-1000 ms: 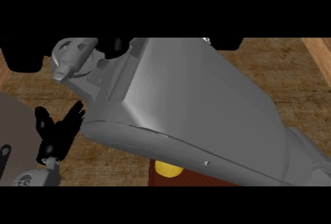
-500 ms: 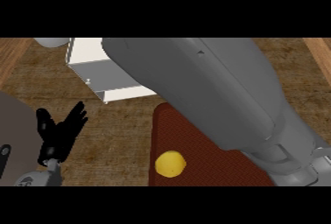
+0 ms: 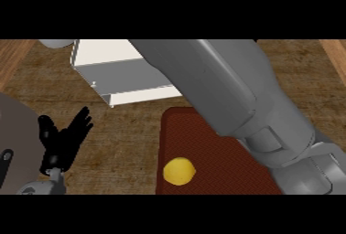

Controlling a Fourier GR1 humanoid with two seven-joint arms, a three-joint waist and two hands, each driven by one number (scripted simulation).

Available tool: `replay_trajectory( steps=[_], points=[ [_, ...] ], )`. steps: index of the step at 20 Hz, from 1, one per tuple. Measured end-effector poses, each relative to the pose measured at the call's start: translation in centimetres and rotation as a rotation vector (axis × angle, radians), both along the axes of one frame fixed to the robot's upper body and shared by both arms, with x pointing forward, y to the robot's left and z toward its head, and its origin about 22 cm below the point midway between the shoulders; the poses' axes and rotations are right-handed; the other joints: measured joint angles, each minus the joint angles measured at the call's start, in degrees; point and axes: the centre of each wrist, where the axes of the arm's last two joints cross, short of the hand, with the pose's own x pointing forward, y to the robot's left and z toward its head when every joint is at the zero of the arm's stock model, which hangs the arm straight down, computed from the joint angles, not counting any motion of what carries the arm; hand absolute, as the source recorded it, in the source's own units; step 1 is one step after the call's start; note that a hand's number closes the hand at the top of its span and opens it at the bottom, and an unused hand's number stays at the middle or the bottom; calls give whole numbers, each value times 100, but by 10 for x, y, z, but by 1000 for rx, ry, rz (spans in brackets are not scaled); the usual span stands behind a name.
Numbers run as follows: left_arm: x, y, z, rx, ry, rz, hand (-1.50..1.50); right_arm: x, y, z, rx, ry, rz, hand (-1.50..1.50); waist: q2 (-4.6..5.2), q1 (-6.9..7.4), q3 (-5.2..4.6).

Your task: Pick the bell pepper from the tray and place it in the tiered shelf

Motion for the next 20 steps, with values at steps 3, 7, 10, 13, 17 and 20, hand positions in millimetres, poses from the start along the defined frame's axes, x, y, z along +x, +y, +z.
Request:
replay_trajectory(
  steps=[3, 7, 10, 13, 17, 20],
  points=[
    [3, -5, 3, -1, 13, 0, 0, 11, -5, -4, -5, -14, -5, 150, 9, 6, -1],
    [3, 0, 1, -1, 6, -4, 0, 22, -9, -10, -8, -26, -7, 150, 18, 22, 0],
    [2, 1, 2, -2, 4, -9, 0, 26, -7, -14, 4, -42, 4, 150, 17, 34, 0],
    [2, -1, 2, 6, 6, -6, 0, 31, -9, -17, 6, -43, 22, 150, 23, 43, -2],
    [3, 3, 0, 5, 5, 3, 0, 32, -10, -13, 4, -44, 38, 150, 7, 6, 6],
    [3, 1, -1, -3, 5, 7, 0, 34, -11, -13, -49, -39, 33, 150, 5, 5, 5]
  ],
)
